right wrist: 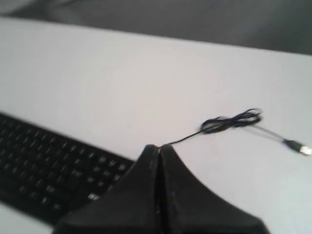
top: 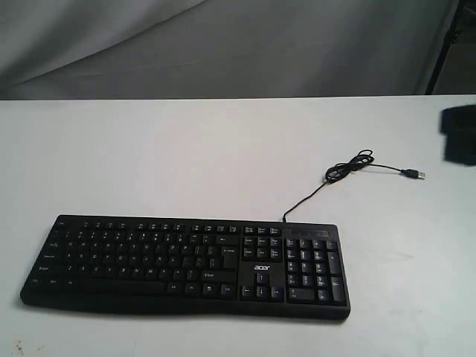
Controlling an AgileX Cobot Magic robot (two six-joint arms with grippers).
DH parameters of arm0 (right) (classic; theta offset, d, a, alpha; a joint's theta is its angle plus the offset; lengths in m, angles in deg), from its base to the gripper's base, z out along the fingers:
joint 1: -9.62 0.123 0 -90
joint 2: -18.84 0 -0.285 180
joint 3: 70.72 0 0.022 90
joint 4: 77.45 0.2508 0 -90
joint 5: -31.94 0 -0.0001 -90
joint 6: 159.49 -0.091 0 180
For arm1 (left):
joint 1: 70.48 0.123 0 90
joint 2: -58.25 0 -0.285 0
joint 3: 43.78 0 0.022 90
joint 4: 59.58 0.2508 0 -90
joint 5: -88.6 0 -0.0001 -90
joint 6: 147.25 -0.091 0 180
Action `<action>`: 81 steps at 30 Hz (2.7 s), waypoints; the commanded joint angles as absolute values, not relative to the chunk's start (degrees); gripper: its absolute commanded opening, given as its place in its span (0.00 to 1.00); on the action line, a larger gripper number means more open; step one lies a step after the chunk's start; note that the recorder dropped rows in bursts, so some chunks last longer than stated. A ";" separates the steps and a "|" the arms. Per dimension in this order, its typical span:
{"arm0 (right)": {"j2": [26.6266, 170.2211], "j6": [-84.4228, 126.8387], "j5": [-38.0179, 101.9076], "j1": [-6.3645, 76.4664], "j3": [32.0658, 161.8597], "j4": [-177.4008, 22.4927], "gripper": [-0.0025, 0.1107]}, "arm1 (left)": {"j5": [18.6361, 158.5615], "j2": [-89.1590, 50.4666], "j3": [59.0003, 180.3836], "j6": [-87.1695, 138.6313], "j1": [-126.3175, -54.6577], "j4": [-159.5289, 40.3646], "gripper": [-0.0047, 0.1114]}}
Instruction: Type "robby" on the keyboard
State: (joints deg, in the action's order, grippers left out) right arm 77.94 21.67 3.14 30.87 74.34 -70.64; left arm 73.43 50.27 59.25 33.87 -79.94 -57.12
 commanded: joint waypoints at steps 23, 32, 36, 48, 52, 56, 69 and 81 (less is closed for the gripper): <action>137.03 41.23 -0.16 60.36 120.04 -57.96 0.02 | 73.84 50.47 59.00 34.03 -80.30 -56.84 0.04; 148.85 44.18 3.26 60.46 125.22 -56.61 0.02 | 73.84 50.47 59.00 34.03 -80.30 -56.84 0.04; 151.40 45.18 4.66 60.46 125.22 -54.82 0.02 | 73.84 50.47 59.00 34.03 -80.30 -56.84 0.04; 157.20 47.62 4.41 62.21 131.53 -53.72 0.02 | 73.84 50.47 59.00 34.03 -80.30 -56.84 0.04; 158.55 47.62 5.41 62.21 131.53 -53.85 0.02 | 73.84 50.47 59.00 34.03 -80.30 -56.84 0.04; 159.56 47.62 6.60 62.21 131.53 -54.75 0.02 | 73.84 50.47 59.00 34.03 -80.30 -56.84 0.04; 160.21 47.16 8.39 62.21 131.53 -57.20 0.02 | 73.84 50.47 59.00 34.03 -80.30 -56.84 0.04; 160.21 47.16 7.69 62.21 131.42 -57.20 0.02 | 73.84 50.47 59.00 34.03 -80.30 -56.84 0.04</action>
